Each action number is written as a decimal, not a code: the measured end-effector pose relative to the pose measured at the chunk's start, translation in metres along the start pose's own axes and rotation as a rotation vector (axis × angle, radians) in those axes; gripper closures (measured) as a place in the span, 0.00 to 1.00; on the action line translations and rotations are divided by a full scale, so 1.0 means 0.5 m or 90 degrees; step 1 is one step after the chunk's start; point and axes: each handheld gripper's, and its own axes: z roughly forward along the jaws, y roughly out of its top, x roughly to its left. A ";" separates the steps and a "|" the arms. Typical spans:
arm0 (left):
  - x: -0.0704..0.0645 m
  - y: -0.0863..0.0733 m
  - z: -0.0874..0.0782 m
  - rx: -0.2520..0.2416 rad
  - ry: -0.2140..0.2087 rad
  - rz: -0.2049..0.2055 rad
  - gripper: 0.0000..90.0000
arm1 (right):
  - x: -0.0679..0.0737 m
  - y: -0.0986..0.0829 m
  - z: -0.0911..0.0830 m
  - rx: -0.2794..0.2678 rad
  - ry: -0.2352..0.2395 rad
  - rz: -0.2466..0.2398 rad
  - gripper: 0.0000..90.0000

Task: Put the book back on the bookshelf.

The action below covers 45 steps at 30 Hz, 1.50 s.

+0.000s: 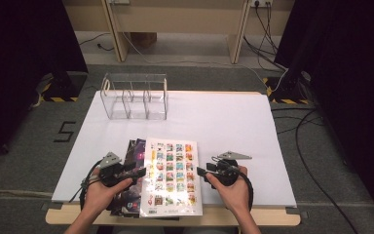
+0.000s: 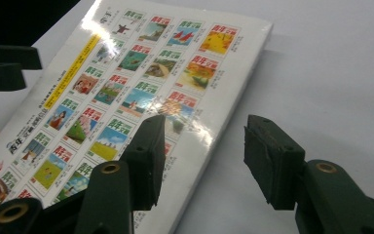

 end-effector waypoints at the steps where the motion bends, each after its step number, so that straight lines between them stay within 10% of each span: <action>1: -0.001 0.003 0.007 0.005 -0.003 -0.002 0.48 | 0.002 0.001 0.003 0.005 0.002 0.000 0.55; 20: -0.013 0.002 0.044 0.060 0.007 -0.078 0.52 | -0.004 0.001 0.062 0.068 0.051 0.053 0.47; 26: -0.005 0.010 0.041 0.062 0.010 -0.154 0.61 | -0.005 -0.003 0.071 0.064 0.057 0.095 0.41; 35: -0.006 0.011 0.021 0.008 -0.079 -0.288 0.64 | -0.002 -0.005 0.072 0.059 0.052 0.095 0.40; 45: -0.022 -0.024 0.038 0.035 -0.119 -0.278 0.78 | 0.001 -0.003 0.071 0.061 0.046 0.093 0.40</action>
